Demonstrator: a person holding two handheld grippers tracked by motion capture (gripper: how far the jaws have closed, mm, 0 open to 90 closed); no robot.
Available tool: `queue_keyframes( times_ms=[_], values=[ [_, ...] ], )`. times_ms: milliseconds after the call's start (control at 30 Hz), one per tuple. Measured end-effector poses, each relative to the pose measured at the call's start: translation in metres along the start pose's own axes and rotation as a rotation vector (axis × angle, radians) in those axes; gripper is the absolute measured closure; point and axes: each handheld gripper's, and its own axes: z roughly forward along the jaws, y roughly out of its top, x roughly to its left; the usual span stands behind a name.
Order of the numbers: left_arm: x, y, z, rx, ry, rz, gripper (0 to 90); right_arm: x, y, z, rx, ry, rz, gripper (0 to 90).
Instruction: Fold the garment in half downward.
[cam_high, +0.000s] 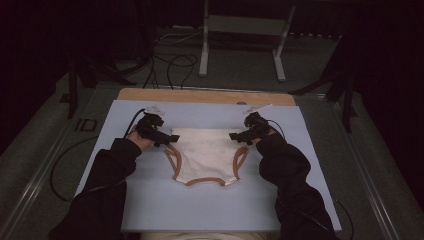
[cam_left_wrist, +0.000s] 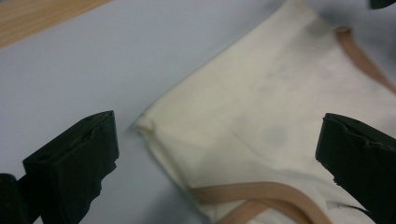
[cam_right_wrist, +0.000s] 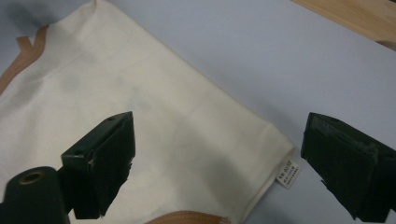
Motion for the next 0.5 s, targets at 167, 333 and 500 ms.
queue_keyframes(
  times_ms=[167, 333, 500],
  values=[
    [-0.011, -0.002, -0.010, -0.034, -0.029, 0.039, 0.3, 0.007, 0.001, -0.002, -0.006, 0.014, -0.013, 10.0],
    [-0.021, -0.006, -0.018, -0.041, -0.039, 0.067, 0.3, 0.013, 0.003, -0.001, -0.012, 0.033, -0.030, 10.1],
    [-0.031, -0.010, -0.023, -0.033, -0.055, 0.079, 0.3, 0.015, 0.006, 0.000, -0.018, 0.045, -0.039, 10.1]
  ],
)
